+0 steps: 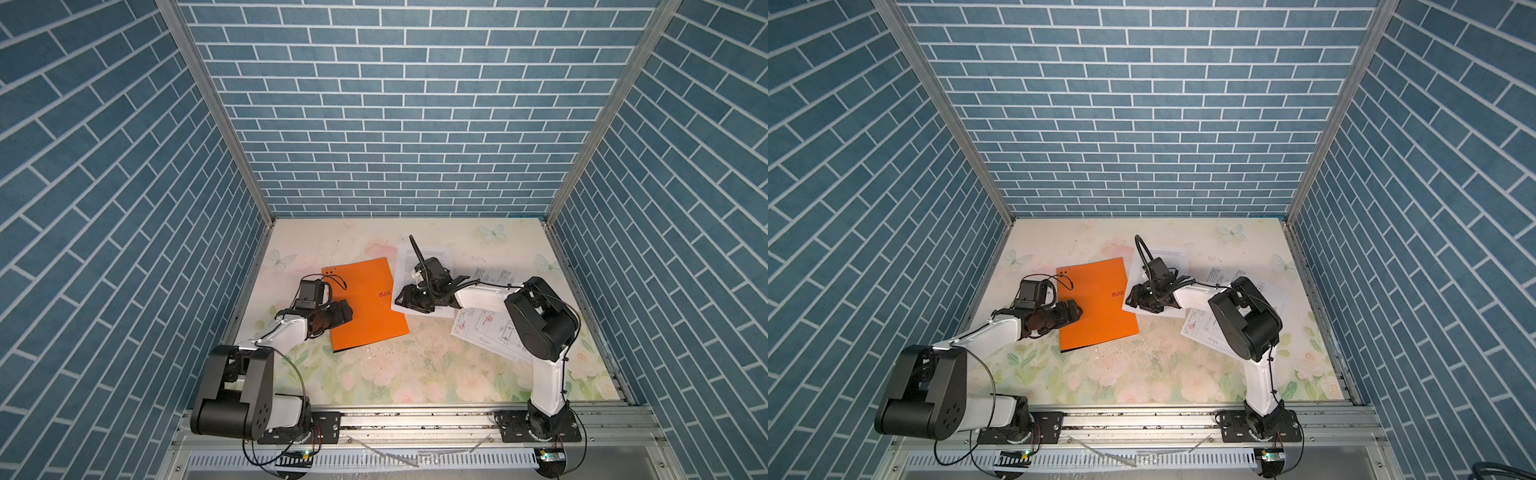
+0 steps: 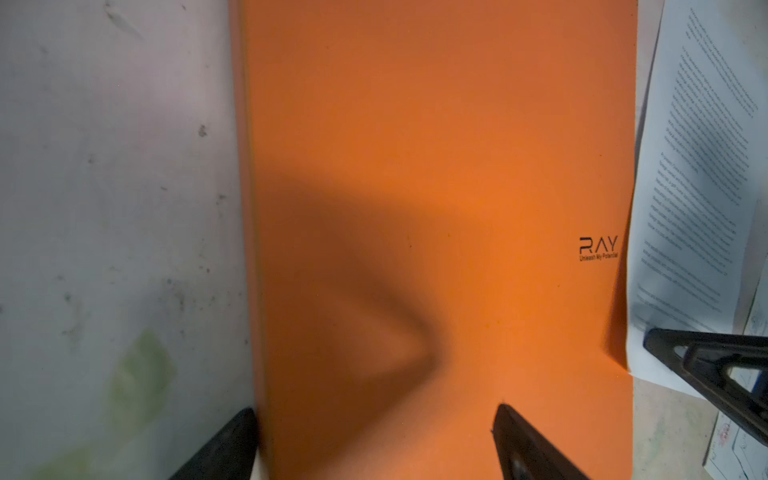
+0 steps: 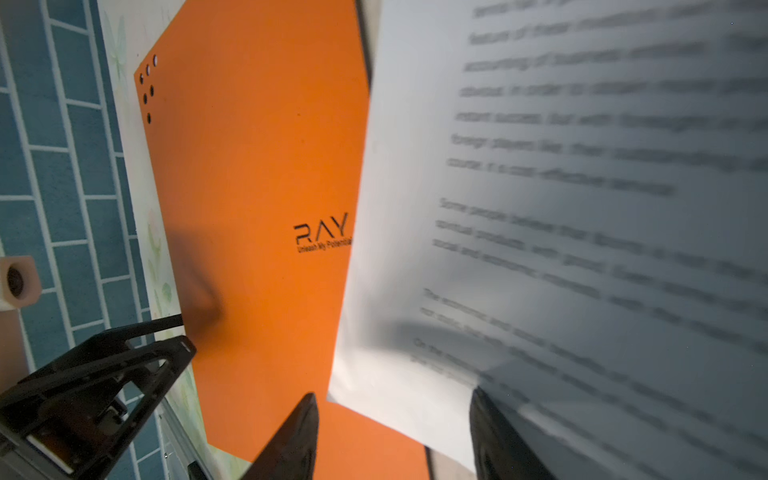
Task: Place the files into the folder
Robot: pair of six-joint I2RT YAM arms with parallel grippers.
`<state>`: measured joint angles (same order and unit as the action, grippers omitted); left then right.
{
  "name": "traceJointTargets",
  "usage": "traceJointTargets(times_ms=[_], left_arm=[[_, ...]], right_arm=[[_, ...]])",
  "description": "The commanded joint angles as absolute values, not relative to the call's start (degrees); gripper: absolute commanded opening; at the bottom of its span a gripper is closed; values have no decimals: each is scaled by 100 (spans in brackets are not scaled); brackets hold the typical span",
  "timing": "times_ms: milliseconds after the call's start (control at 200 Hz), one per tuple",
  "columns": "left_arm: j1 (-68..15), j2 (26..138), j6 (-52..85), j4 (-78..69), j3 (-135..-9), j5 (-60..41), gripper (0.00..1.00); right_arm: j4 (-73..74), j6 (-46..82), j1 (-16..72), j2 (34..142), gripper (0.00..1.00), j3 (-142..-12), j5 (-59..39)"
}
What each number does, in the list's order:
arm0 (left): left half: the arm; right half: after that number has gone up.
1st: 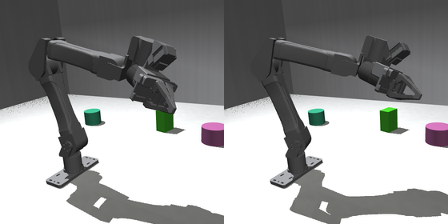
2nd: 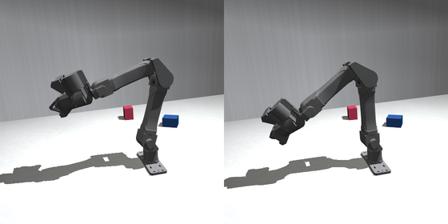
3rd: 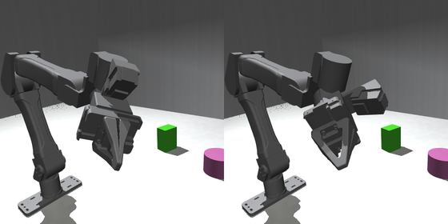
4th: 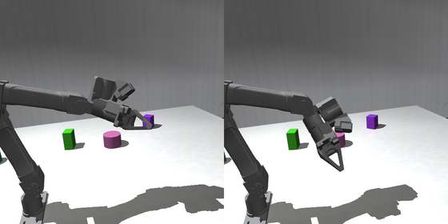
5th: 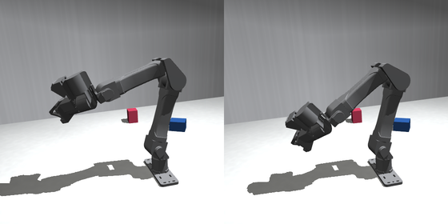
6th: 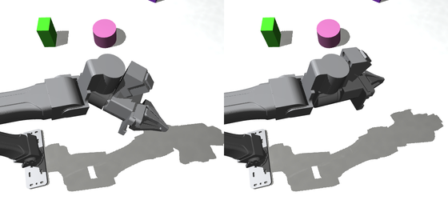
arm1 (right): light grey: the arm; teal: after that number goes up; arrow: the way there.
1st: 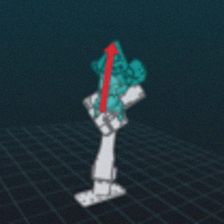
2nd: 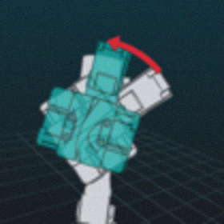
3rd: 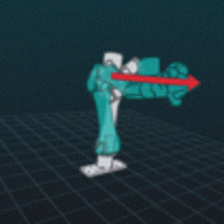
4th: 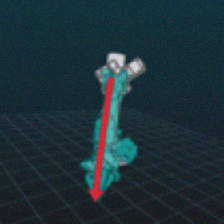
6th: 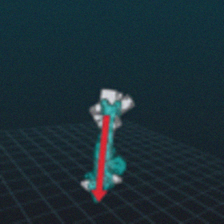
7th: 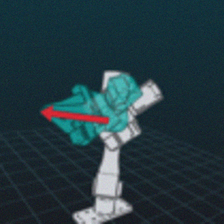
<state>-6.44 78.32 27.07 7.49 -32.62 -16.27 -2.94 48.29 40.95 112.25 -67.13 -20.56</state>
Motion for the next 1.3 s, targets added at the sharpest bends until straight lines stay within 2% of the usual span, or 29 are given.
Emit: traceJointTargets(times_ms=[0, 280, 580, 735, 1110, 1295], left_arm=[[-695, 7980, 2795, 658, -3161, -1734, 87], [-702, 8188, 2516, 1165, -3444, -1153, 87], [-703, 8332, 2447, 1085, -3633, -1146, 86], [-697, 8358, 2443, 1019, -3713, -1303, 86], [-701, 7991, 2399, 1152, -3519, -1366, 86], [-700, 7971, 2466, 1025, -3422, -1591, 86]], right_arm=[[-1156, 4587, 3836, 11156, 59, -6248, -1398], [-1618, 4218, 3470, 10954, 60, -5966, -1051], [-1864, 4291, 3445, 10549, 60, -5897, -962], [-1728, 4378, 3593, 10336, 61, -6310, -934], [-1062, 4490, 3952, 10602, 64, -7174, -1146], [-697, 4573, 4055, 11139, 66, -7456, -1523]])
